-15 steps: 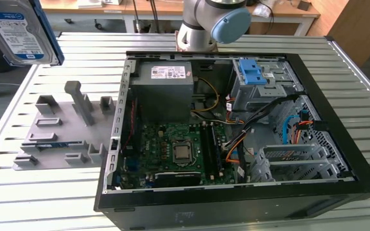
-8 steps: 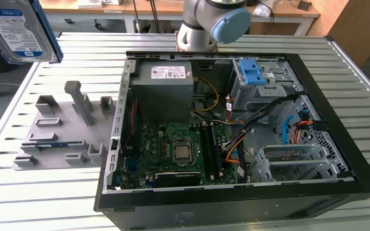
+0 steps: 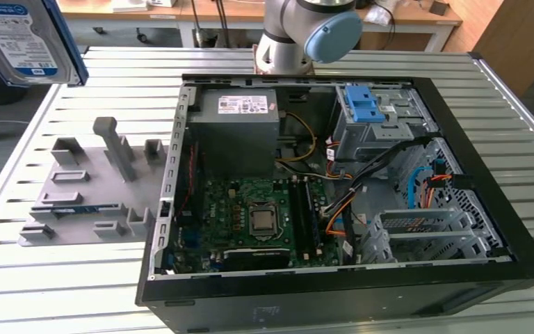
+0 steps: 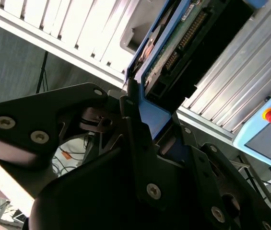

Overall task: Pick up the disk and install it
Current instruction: 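Pick up the disk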

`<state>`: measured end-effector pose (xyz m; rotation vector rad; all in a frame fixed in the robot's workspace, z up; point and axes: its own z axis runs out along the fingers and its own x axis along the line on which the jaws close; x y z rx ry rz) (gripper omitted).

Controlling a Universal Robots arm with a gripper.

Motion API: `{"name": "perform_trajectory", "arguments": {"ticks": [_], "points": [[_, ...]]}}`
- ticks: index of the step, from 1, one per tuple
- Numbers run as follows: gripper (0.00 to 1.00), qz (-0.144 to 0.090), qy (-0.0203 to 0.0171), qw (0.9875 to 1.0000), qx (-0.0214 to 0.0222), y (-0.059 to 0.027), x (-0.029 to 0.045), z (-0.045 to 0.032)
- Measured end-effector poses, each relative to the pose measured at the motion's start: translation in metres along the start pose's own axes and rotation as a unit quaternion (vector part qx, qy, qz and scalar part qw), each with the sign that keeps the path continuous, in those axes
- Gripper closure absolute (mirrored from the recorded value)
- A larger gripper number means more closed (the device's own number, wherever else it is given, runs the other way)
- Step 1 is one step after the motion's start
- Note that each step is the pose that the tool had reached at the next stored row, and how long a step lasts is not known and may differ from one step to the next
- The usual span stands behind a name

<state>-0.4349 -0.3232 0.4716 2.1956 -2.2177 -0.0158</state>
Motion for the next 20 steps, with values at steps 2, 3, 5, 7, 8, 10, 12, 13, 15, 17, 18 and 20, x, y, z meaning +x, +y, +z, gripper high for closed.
{"name": "perform_trajectory", "arguments": {"ticks": [2,3,5,7,8,10,12,13,15,17,18,20], "points": [[0.64,0.000,-0.0001,1.0000,0.0000,0.0001,0.0000,-0.0038],[0.64,0.000,-0.0002,1.0000,0.0001,0.0002,0.0000,-0.0056],[0.64,0.000,-0.0009,1.0000,0.0001,0.0002,0.0000,-0.0098],[0.64,0.000,-0.0016,1.0000,0.0000,0.0003,0.0001,-0.0148],[0.64,0.000,-0.0020,1.0000,0.0000,0.0003,0.0001,-0.0173],[0.64,0.000,-0.0029,1.0000,0.0000,0.0005,0.0001,-0.0225],[0.64,0.000,-0.0035,1.0000,0.0000,0.0006,0.0002,-0.0268],[0.64,0.000,-0.0036,1.0000,0.0001,0.0006,0.0002,-0.0281],[0.64,0.000,-0.0038,1.0000,0.0002,0.0006,0.0013,-0.0290],[0.64,0.000,-0.0038,1.0000,0.0001,0.0006,0.0041,-0.0292],[0.64,0.000,-0.0039,1.0000,0.0001,0.0006,0.0062,-0.0292],[0.64,0.000,-0.0046,1.0000,0.0001,0.0005,0.0106,-0.0291]]}}
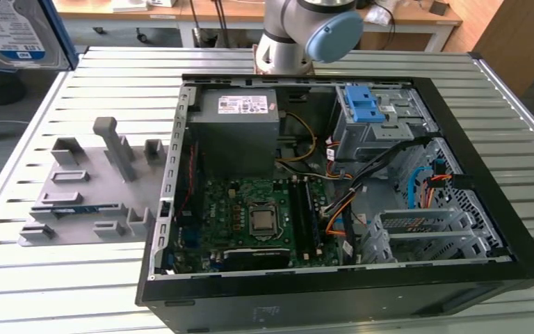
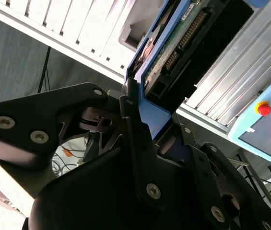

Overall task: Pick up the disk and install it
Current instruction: 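Pick up the disk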

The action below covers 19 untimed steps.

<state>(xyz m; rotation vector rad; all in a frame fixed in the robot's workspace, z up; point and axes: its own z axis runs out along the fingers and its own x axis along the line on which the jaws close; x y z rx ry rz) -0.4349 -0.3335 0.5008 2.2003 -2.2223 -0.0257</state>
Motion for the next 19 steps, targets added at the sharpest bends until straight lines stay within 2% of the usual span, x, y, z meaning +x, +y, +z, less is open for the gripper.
{"name": "perform_trajectory", "arguments": {"ticks": [10,15,19], "points": [[0.64,0.000,-0.0034,1.0000,-0.0001,-0.0002,0.0235,-0.0001],[0.64,0.000,-0.0060,1.0000,0.0000,-0.0027,0.0244,0.0001],[0.64,0.000,-0.0064,1.0000,-0.0001,-0.0096,0.0254,-0.0001]]}}
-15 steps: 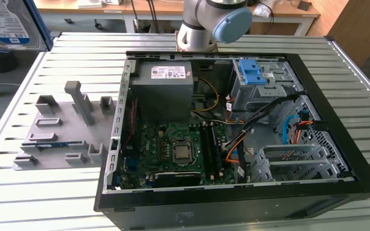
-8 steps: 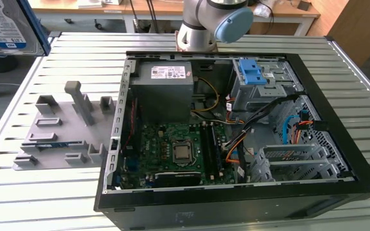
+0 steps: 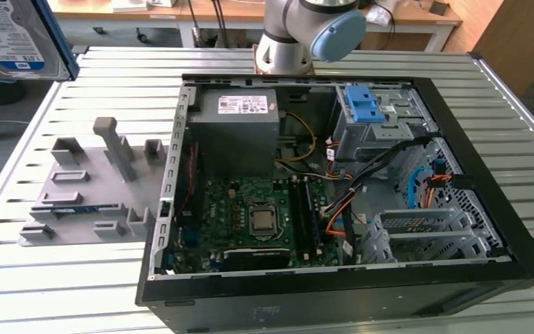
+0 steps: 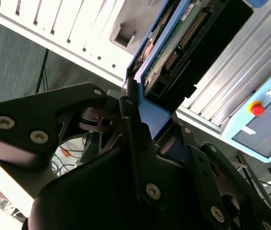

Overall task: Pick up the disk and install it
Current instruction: 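Pick up the disk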

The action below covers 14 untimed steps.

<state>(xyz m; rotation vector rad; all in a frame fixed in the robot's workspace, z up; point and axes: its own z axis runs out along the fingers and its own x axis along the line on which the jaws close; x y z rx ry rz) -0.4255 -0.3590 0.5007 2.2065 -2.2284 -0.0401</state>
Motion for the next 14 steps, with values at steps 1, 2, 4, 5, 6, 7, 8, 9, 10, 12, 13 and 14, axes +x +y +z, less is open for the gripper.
{"name": "perform_trajectory", "arguments": {"ticks": [1,2,4,5,6,7,8,9,10,12,13,14], "points": [[0.64,0.000,0.0000,1.0000,-0.0001,-0.0022,0.0007,-0.0001],[0.64,0.000,0.0000,1.0000,-0.0001,-0.0043,0.0016,-0.0001],[0.64,0.000,0.0000,1.0000,-0.0002,-0.0075,0.0035,-0.0002],[0.64,0.000,0.0000,1.0000,-0.0002,-0.0087,0.0047,-0.0002],[0.64,0.000,0.0000,1.0000,-0.0002,-0.0100,0.0062,-0.0003],[0.64,0.000,0.0000,1.0000,-0.0003,-0.0112,0.0077,-0.0004],[0.64,0.000,0.0000,1.0000,-0.0003,-0.0124,0.0093,-0.0005],[0.64,0.000,0.0000,1.0000,-0.0003,-0.0135,0.0112,-0.0005],[0.64,0.000,0.0000,1.0000,-0.0003,-0.0147,0.0129,-0.0005],[0.64,0.000,0.0000,1.0000,-0.0003,-0.0170,0.0166,-0.0006],[0.64,0.000,0.0000,1.0000,-0.0003,-0.0180,0.0185,-0.0007],[0.64,0.000,0.0000,1.0000,-0.0003,-0.0189,0.0206,-0.0007]]}}
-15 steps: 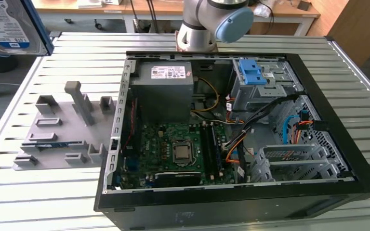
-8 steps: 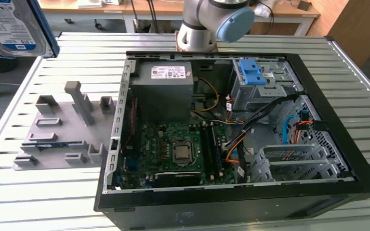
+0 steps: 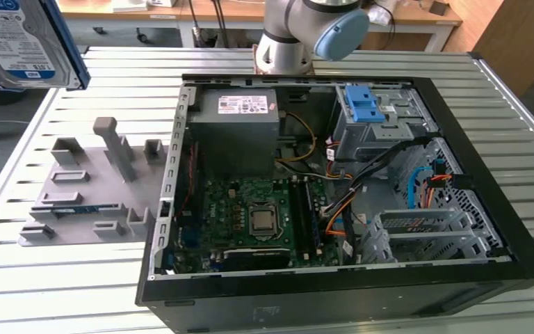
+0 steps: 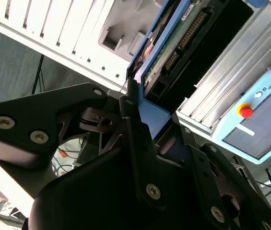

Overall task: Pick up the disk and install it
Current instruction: 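Pick up the disk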

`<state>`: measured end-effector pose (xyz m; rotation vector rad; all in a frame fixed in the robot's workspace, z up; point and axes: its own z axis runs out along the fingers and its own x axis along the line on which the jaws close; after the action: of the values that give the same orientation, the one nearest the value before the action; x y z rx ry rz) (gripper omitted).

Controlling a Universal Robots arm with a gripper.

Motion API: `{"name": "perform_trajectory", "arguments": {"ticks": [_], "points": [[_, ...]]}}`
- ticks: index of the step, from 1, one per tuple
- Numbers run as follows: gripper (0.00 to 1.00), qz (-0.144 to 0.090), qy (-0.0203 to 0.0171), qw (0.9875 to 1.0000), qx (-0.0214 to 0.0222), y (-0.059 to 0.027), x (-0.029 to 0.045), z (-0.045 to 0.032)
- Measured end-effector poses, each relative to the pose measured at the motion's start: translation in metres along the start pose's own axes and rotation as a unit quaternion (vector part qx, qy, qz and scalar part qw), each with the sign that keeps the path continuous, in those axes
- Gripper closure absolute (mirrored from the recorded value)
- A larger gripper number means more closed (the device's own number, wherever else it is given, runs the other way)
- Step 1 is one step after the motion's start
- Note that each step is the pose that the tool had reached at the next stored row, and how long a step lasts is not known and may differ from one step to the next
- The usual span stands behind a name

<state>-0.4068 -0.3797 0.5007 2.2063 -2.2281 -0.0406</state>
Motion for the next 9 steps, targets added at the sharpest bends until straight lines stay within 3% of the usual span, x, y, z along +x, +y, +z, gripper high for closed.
{"name": "perform_trajectory", "arguments": {"ticks": [6,9], "points": [[0.64,0.000,0.0000,1.0000,0.0001,-0.0059,0.0116,-0.0003],[0.64,0.000,0.0000,1.0000,-0.0001,-0.0116,0.0131,-0.0005]]}}
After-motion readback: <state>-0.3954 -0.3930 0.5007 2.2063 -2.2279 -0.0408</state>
